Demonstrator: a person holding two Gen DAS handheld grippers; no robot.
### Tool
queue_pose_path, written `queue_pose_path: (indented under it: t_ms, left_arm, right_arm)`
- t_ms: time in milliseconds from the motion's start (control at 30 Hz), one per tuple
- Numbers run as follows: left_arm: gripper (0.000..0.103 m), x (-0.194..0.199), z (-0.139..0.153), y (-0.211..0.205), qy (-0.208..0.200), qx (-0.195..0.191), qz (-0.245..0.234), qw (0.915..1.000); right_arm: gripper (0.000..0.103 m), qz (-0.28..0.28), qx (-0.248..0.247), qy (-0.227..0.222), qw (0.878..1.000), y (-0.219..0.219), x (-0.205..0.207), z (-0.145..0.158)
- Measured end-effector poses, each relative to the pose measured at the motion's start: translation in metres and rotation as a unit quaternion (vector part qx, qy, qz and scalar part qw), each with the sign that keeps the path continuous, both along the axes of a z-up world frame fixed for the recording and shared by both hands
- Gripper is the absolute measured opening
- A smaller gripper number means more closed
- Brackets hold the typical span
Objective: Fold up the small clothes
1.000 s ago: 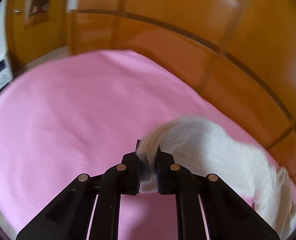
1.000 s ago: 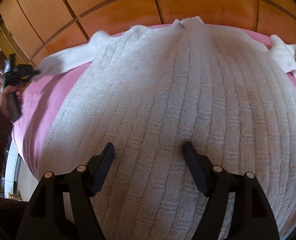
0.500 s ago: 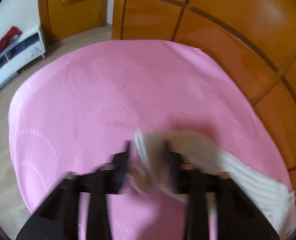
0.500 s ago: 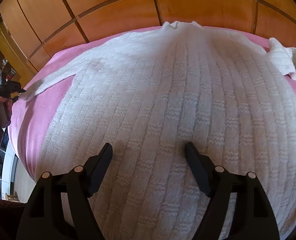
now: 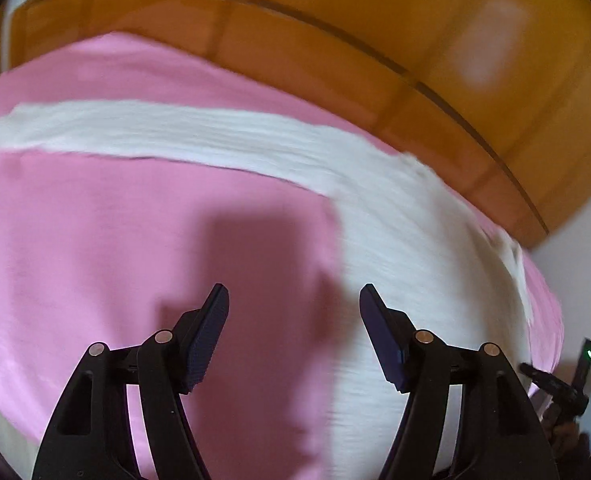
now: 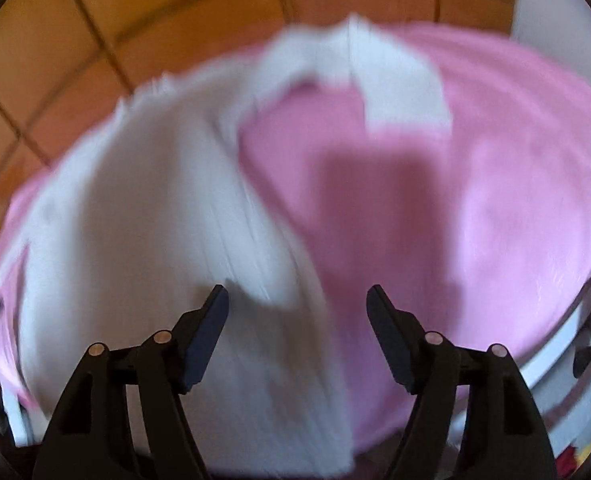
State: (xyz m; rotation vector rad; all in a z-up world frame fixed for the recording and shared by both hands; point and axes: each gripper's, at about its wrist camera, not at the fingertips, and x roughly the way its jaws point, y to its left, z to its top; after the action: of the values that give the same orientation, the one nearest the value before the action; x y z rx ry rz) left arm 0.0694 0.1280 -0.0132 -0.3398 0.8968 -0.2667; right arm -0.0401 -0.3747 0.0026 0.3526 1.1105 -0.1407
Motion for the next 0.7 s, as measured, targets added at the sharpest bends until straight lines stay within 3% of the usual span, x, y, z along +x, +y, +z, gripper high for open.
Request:
queue_pose_path:
  t_ms: [100,200,300,400,467,500,533,600,700]
  left_arm:
    - [0.066,0.000,0.003,-0.051,-0.028,0.035,-0.044,0.9980]
    - [0.066,0.008,-0.005,-0.093,-0.014,0.048,-0.084,0.9952]
    - [0.066,0.020,-0.018,-0.119,-0.001,0.073,-0.102,0.9921]
    - [0.066,0.024,-0.029,-0.127,0.015,0.095,-0.105,0.9897]
    - [0.069,0.028,-0.034,-0.130,0.019,0.108,-0.102,0.9887]
    - [0.070,0.031,-0.035,-0.137,0.017,0.111,-0.102,0.9884]
    - [0.073,0.032,-0.037,-0.140,0.017,0.116,-0.103,0.9877]
    - [0.076,0.035,-0.043,-0.145,0.019,0.125,-0.104,0.9866]
    - [0.080,0.033,-0.043,-0.145,0.020,0.128,-0.101,0.9865]
  right_arm:
    - [0.050,-0.050,0.035,-0.046,0.997,-0.027,-0.004,0.012]
    - [0.048,-0.090,-0.005,-0.092,0.992,-0.052,0.010,0.031]
    - [0.049,-0.089,-0.043,-0.107,0.989,-0.067,0.044,0.034]
    - [0.061,-0.074,-0.082,-0.097,0.989,-0.072,0.080,0.021]
    - [0.060,-0.069,-0.109,-0.084,0.988,-0.076,0.093,0.010]
    - [0.055,-0.070,-0.125,-0.070,0.987,-0.080,0.104,0.003]
    - [0.036,-0.072,-0.140,-0.062,0.986,-0.087,0.108,-0.003]
    - [0.008,-0.071,-0.169,-0.058,0.981,-0.095,0.117,-0.002]
    - [0.007,-0.092,-0.180,-0.096,0.975,-0.114,0.105,0.031]
